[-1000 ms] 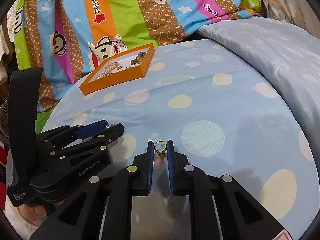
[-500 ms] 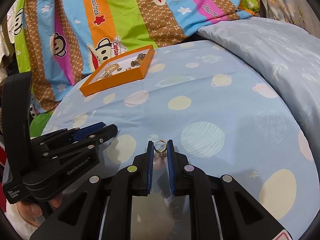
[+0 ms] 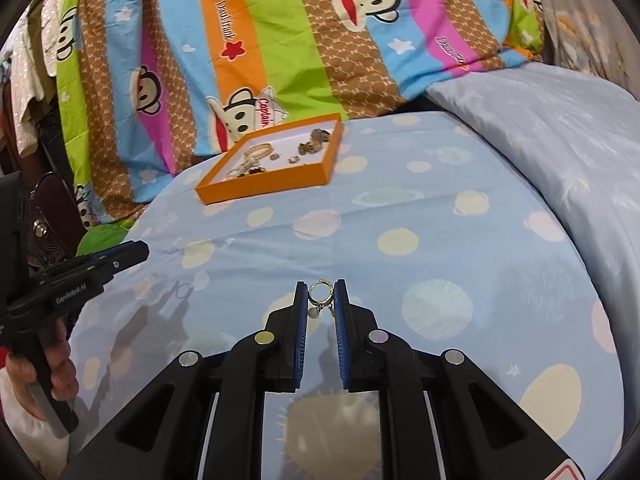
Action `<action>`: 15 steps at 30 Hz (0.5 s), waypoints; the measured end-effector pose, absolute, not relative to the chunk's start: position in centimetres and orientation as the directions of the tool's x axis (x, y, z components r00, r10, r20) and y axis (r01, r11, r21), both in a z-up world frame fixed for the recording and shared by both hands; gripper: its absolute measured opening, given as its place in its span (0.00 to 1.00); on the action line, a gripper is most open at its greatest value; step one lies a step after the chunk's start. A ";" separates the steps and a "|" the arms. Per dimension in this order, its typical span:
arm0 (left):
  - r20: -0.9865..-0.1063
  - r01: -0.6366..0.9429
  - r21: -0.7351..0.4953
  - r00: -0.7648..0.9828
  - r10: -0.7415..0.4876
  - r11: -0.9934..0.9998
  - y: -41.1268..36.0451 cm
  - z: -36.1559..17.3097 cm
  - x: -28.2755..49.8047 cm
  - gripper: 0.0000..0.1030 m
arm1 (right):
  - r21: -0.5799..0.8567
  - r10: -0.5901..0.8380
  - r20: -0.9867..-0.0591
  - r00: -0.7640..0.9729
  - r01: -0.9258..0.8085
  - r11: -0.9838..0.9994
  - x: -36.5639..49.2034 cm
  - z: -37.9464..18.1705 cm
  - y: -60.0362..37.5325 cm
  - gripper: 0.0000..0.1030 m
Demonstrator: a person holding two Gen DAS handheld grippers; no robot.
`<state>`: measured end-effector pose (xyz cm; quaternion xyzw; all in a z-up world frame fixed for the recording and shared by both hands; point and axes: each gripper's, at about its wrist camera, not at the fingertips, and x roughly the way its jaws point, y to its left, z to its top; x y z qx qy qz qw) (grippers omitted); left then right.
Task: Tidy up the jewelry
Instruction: 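Carry the silver ring and charm earring into the orange box and open both tools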
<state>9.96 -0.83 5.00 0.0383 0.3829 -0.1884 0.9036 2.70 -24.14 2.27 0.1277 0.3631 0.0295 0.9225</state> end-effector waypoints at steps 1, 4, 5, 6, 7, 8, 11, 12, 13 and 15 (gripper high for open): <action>-0.704 0.361 -0.078 0.640 -0.308 0.929 -0.1 5.4 10.2 0.23 | 0.245 0.149 -0.663 0.734 0.024 0.969 3.1 2.7 -23.9 0.12; -0.688 0.336 -0.068 0.666 -0.289 0.939 1.2 6.5 11.2 0.23 | 0.190 0.137 -0.653 0.745 -0.013 0.982 4.6 4.5 -23.0 0.12; -0.682 0.331 -0.065 0.674 -0.284 0.941 1.6 7.0 11.7 0.23 | 0.184 0.140 -0.648 0.749 -0.025 0.983 5.2 5.1 -22.8 0.12; -0.679 0.331 -0.066 0.676 -0.286 0.941 1.7 7.2 12.0 0.23 | 0.174 0.143 -0.640 0.755 -0.039 0.984 6.0 5.8 -22.5 0.12; -0.673 0.330 -0.072 0.681 -0.290 0.941 1.9 7.6 12.7 0.23 | 0.167 0.145 -0.635 0.759 -0.049 0.985 6.8 6.5 -22.3 0.12; -0.666 0.331 -0.073 0.686 -0.293 0.941 1.9 8.0 13.4 0.23 | 0.163 0.148 -0.630 0.762 -0.057 0.985 7.6 6.9 -22.2 0.12; -0.644 0.330 -0.064 0.707 -0.292 0.942 1.6 8.8 15.6 0.23 | 0.156 0.156 -0.618 0.770 -0.073 0.985 10.6 8.3 -21.8 0.12; -0.639 0.332 -0.063 0.711 -0.293 0.941 1.4 9.1 16.1 0.23 | 0.160 0.163 -0.616 0.771 -0.081 0.984 11.7 8.7 -21.6 0.12; -0.629 0.330 -0.055 0.721 -0.290 0.942 1.0 9.4 17.3 0.23 | 0.161 0.168 -0.613 0.772 -0.086 0.983 12.9 9.0 -21.5 0.12; -0.619 0.337 -0.049 0.728 -0.294 0.940 0.2 9.7 19.3 0.23 | 0.164 0.173 -0.609 0.774 -0.091 0.982 15.2 9.4 -21.2 0.12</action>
